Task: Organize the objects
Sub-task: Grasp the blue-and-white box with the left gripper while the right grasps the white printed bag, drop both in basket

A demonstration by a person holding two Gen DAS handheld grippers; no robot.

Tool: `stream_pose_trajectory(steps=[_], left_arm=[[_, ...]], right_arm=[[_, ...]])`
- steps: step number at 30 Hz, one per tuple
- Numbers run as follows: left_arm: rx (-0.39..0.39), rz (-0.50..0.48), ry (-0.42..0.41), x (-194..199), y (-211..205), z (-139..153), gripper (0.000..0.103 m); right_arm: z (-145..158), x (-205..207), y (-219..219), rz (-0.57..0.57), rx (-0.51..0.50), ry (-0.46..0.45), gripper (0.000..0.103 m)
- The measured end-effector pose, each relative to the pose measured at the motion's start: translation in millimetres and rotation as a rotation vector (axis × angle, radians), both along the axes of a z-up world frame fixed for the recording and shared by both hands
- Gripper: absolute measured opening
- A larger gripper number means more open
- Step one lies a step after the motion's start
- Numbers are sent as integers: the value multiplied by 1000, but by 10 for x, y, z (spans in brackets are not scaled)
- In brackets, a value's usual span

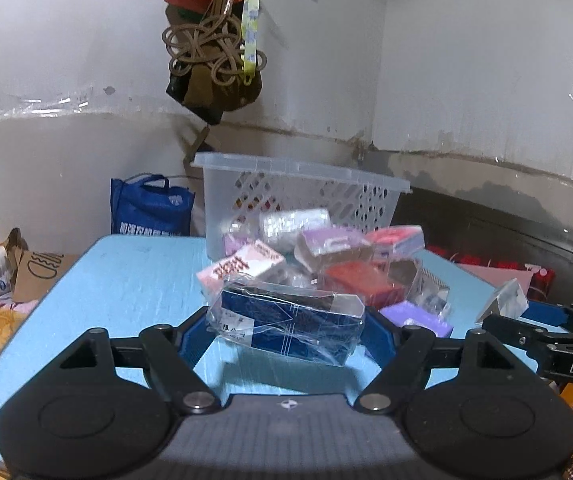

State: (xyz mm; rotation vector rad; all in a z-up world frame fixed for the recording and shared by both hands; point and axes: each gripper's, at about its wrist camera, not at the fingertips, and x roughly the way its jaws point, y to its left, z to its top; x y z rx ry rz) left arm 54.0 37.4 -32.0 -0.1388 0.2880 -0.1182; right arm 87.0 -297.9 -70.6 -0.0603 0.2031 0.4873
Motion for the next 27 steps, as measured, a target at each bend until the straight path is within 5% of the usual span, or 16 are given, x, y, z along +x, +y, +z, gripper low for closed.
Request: stream_pose_trajectory(steps=[9, 17, 24, 27], left_arm=[[-37, -13, -52, 136, 124, 287, 81], [-127, -76, -97, 1009, 281, 900, 81], [-116, -61, 33, 2131, 151, 1156, 81], [-19, 1, 81, 2307, 25, 1094, 95]], right_arm=[[331, 222, 8, 12, 21, -31, 83], [1115, 896, 310, 81, 38, -142, 83], [1326, 1758, 811, 77, -23, -70, 86], [1225, 1900, 923, 95, -68, -26, 92]])
